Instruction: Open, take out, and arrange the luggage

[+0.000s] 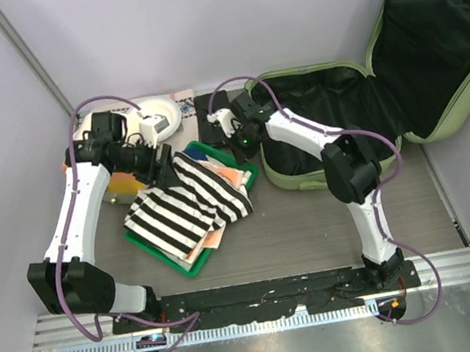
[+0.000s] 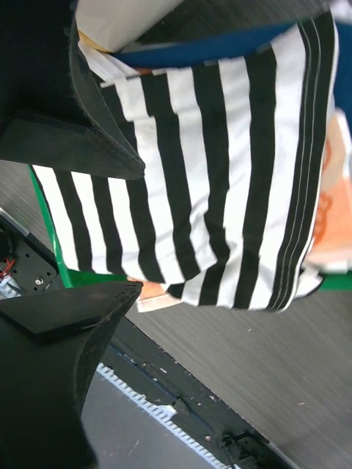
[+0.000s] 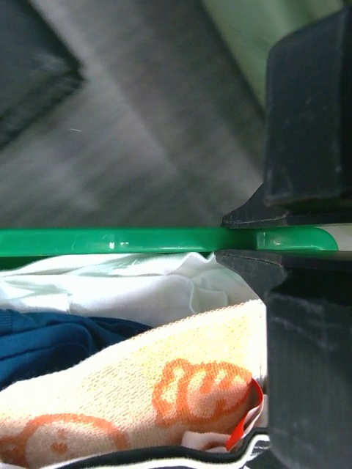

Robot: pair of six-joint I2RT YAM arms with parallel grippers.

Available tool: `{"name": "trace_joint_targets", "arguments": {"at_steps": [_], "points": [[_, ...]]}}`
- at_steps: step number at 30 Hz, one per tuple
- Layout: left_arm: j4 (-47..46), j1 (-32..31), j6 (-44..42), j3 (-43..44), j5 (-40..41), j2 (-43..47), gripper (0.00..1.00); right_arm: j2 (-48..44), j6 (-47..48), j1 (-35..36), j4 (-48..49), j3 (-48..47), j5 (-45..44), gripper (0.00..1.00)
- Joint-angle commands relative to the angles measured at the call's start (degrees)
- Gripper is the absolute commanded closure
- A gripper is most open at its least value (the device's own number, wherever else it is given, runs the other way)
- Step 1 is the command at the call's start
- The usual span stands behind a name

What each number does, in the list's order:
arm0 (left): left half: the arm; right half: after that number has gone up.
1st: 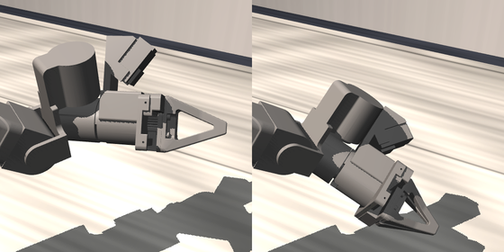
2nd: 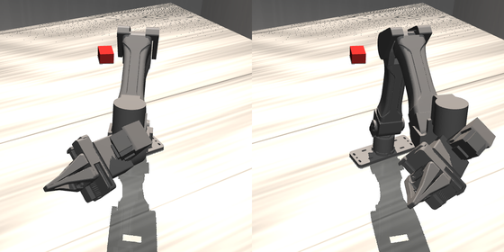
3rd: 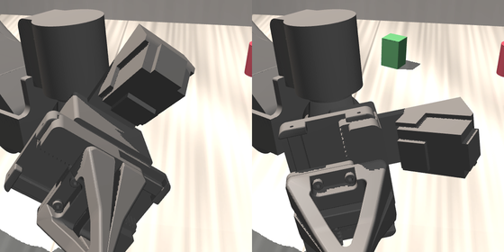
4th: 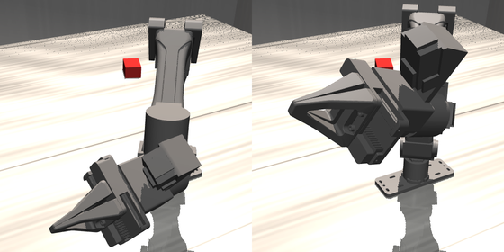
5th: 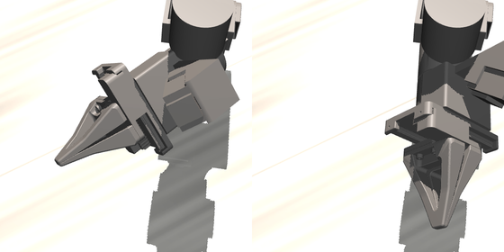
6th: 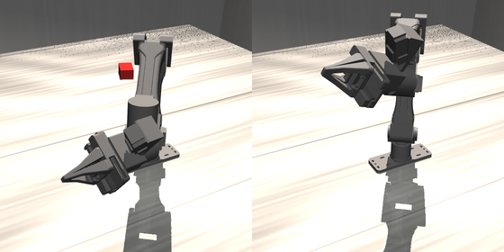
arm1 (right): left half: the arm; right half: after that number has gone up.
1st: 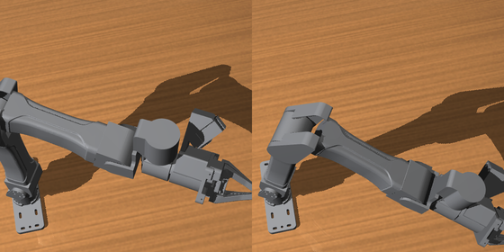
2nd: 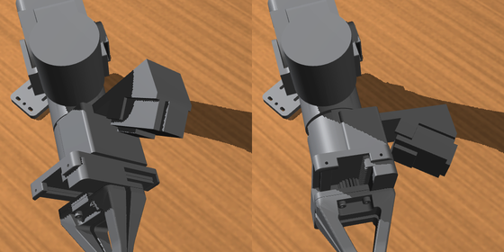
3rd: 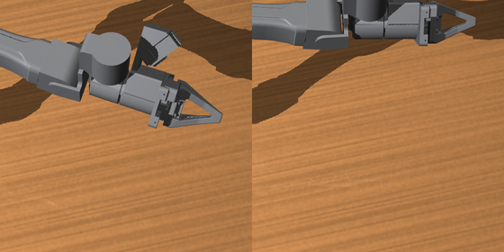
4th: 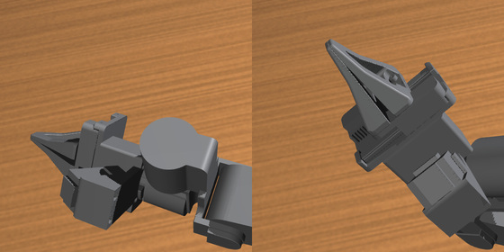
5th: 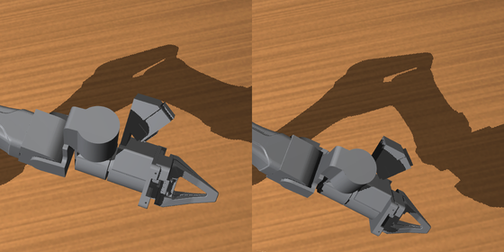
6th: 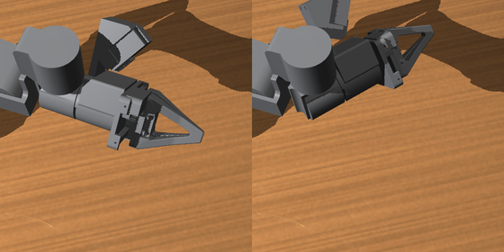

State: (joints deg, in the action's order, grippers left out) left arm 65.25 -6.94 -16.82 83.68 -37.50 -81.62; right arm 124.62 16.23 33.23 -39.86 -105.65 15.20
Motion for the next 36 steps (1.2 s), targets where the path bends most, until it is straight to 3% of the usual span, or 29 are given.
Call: {"name": "trace_joint_targets", "arguments": {"at_steps": [1,4,7,10,11,16,26,30,31,36], "points": [[-5.39,0.96,3.63,-1.24,2.07,2.70,0.38,-10.97,-11.73,-0.63,-2.23,6.93,-1.41,0.99],[-6.89,1.49,4.69,-1.77,2.95,3.14,0.37,-14.30,-14.03,-0.63,-4.18,11.40,2.79,0.96],[-6.81,2.10,5.48,-1.24,3.13,3.05,0.36,-17.47,-14.91,-0.63,-4.09,16.15,7.63,0.82],[-5.76,2.81,5.66,0.08,3.31,2.61,0.35,-18.80,-14.82,-0.54,-4.87,18.36,11.33,0.58],[-5.23,2.90,5.66,1.12,3.31,2.44,0.35,-18.97,-14.74,-0.63,-5.05,18.63,12.30,0.56],[-1.98,3.86,4.08,3.86,3.66,1.65,0.35,-19.94,-12.46,-0.28,-7.16,19.86,17.49,0.51],[-0.65,4.48,3.37,4.48,3.57,1.99,0.34,-17.23,-11.57,0.08,0.74,12.67,3.09,0.46],[1.10,4.57,1.44,4.91,2.17,1.65,0.33,-13.09,-9.64,-0.10,-0.13,7.93,-1.74,0.48],[1.36,4.57,1.44,5.00,1.99,1.47,0.33,-12.13,-9.55,-0.01,-0.57,7.13,-2.97,0.53],[2.95,4.57,0.82,6.41,1.46,0.50,0.33,-7.73,-8.58,-0.01,-4.97,3.60,1.57,0.50]]}}
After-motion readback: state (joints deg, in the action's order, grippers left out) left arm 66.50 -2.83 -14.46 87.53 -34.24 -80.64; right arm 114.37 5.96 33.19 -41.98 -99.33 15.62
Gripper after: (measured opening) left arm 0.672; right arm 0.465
